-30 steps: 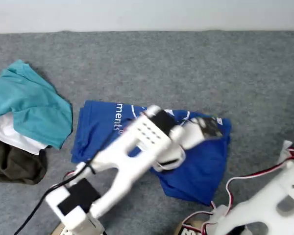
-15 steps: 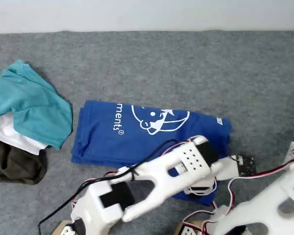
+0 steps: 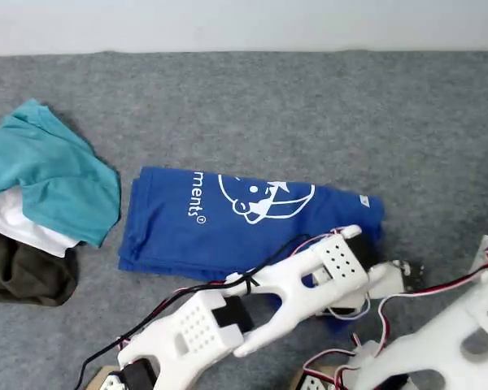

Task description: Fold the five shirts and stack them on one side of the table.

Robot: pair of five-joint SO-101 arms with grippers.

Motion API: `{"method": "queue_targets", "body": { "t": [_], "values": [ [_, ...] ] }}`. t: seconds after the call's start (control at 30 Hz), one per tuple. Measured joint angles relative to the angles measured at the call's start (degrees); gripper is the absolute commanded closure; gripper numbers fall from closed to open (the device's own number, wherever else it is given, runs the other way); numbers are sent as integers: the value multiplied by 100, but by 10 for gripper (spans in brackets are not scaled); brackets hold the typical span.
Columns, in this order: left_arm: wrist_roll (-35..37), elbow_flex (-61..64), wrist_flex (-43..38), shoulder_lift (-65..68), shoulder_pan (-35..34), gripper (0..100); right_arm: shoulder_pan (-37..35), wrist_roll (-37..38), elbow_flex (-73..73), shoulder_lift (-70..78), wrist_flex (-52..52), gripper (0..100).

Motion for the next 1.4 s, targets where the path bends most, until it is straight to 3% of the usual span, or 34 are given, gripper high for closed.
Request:
{"method": "queue_targets", "body": {
  "t": [0.3,0.5,0.73,1.17,1.4],
  "values": [
    [0,-1108,448,18,-53,994,0,0,0,0,0,823],
    [-9,-1336,448,53,-475,987,0,0,0,0,0,823],
    [-9,-1345,440,53,-1055,846,0,0,0,0,0,823],
    [-149,-1345,-853,651,-1829,843,0,0,0,0,0,823],
    [-229,-2154,-721,985,-1960,844,0,0,0,0,0,823]
  ]
}}
